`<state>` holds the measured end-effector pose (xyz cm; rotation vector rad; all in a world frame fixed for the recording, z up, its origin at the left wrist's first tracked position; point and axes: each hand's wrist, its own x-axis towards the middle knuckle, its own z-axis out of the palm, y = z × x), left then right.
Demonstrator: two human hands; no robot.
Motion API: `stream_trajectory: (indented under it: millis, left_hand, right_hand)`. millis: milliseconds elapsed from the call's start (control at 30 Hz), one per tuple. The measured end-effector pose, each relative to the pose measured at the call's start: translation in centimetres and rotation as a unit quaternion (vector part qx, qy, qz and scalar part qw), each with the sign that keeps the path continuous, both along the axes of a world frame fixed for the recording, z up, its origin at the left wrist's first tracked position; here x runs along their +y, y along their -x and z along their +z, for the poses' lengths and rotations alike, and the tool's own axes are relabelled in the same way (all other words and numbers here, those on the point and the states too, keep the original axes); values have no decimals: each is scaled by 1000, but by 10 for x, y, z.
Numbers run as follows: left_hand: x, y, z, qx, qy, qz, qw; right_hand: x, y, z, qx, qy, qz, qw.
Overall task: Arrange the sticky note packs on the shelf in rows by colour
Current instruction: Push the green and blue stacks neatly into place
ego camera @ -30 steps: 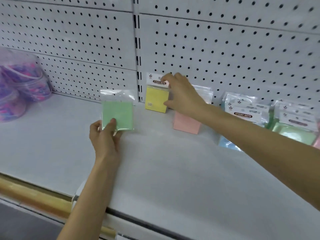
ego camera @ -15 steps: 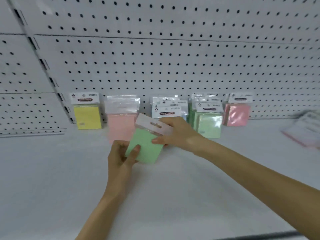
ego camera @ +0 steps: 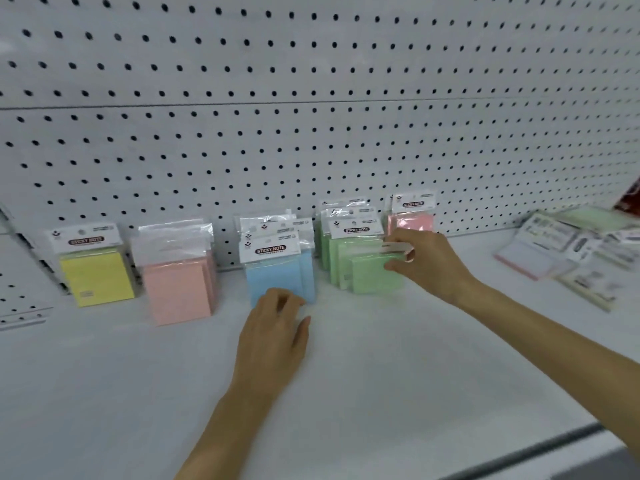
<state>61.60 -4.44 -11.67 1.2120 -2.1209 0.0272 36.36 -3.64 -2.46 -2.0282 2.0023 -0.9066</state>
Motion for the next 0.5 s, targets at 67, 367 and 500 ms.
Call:
stream_trajectory:
  millis: [67,367,500]
  left_hand:
    - [-2,-1,0,-13,15,5,1000]
    - [0,-3,4,-66,26,44,997]
    - [2,-3,6,-75,3,48,996]
  right_hand:
    - [-7,-1,-5,12,20,9,1000]
    - [-30,-9,-21,93,34,26,995]
    - [-29,-8,-28,133,48,16,990]
